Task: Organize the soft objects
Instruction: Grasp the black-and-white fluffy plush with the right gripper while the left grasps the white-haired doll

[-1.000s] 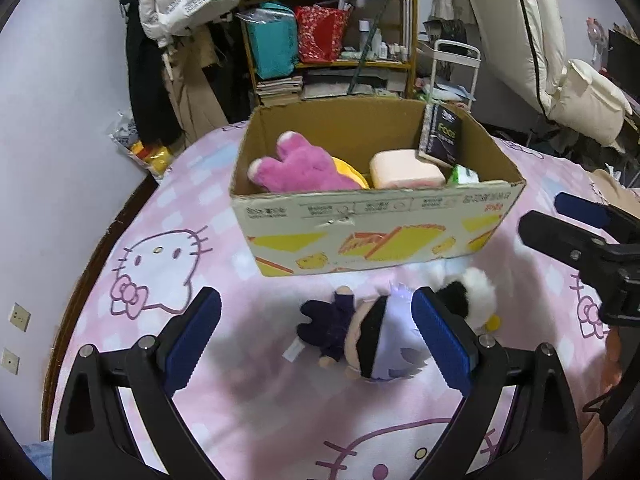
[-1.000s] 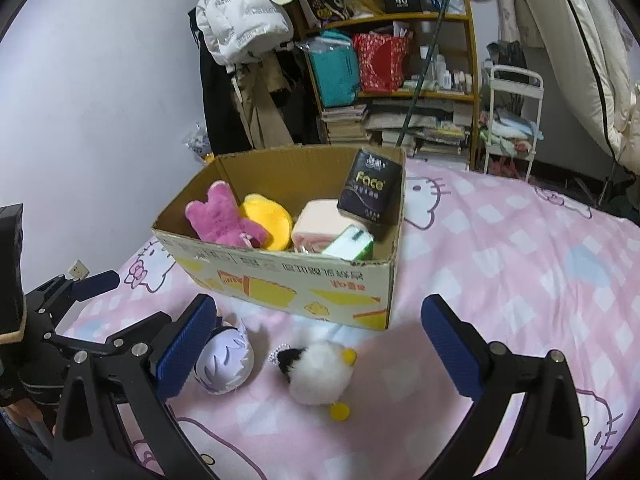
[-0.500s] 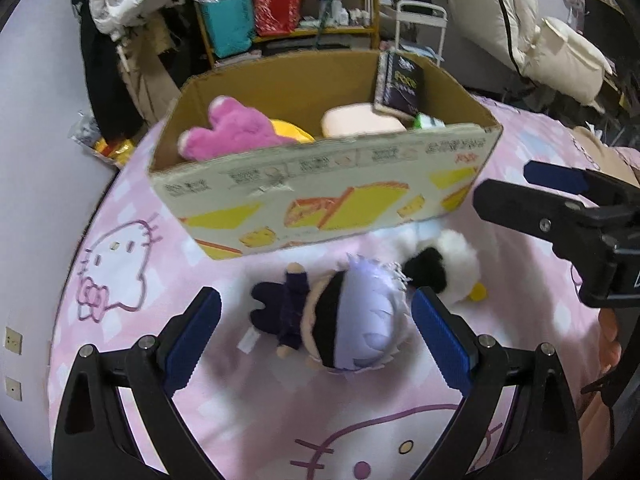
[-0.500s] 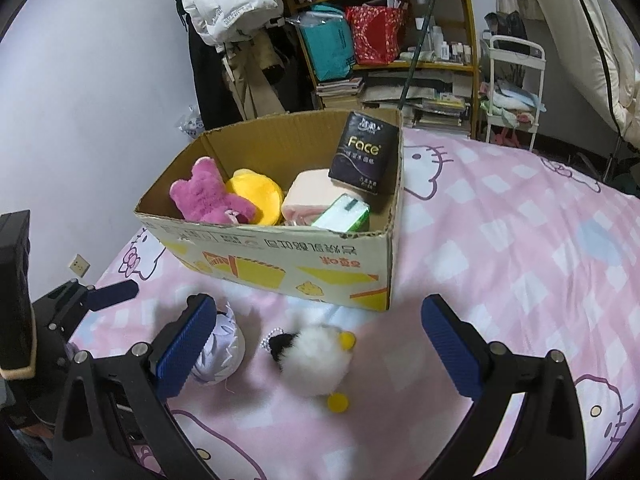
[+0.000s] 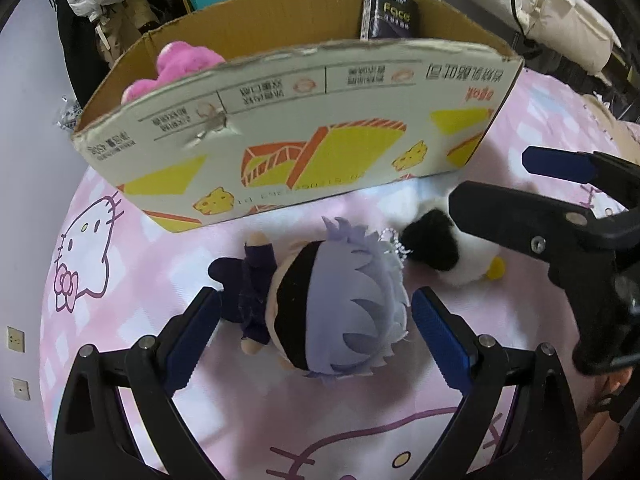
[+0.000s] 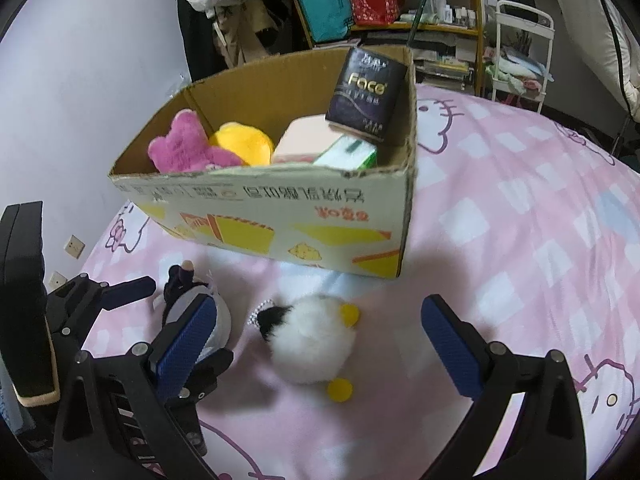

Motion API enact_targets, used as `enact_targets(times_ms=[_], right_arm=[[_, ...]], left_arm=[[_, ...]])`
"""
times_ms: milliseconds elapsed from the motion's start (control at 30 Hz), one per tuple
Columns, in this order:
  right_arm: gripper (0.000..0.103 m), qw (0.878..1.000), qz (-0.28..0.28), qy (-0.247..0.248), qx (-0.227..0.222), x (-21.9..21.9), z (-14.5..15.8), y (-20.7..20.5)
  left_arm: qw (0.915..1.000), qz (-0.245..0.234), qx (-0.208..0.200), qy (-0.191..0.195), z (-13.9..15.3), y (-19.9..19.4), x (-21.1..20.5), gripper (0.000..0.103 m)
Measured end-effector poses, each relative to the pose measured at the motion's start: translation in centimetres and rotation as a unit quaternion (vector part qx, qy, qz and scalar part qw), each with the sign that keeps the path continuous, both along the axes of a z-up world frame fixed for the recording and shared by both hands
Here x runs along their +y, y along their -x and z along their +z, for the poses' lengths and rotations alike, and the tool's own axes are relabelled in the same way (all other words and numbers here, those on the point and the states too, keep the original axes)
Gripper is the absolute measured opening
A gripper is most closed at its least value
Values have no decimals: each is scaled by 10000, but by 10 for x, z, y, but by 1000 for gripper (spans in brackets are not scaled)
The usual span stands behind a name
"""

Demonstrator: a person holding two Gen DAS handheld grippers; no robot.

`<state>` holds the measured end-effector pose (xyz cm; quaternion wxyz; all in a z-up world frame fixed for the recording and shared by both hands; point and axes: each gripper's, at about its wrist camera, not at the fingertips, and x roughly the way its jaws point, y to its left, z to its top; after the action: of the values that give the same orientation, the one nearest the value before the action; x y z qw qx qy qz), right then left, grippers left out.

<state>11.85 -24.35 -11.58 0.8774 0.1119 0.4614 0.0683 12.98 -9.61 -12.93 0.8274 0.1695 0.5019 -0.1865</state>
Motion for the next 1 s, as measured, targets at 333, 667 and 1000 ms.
enact_targets(times_ms=[333, 667, 1000], right_arm=[[95, 9988, 157, -98, 463, 1, -22, -8], [78, 9960, 362, -149, 801, 6, -38, -15], [42, 9934, 621, -473, 835, 16, -44, -19]], left_arm=[[9994, 192, 290, 20, -14, -14, 4, 94], [9999, 131, 66, 74, -5, -18, 10, 76], [9998, 130, 16, 147, 0, -11, 10, 71]])
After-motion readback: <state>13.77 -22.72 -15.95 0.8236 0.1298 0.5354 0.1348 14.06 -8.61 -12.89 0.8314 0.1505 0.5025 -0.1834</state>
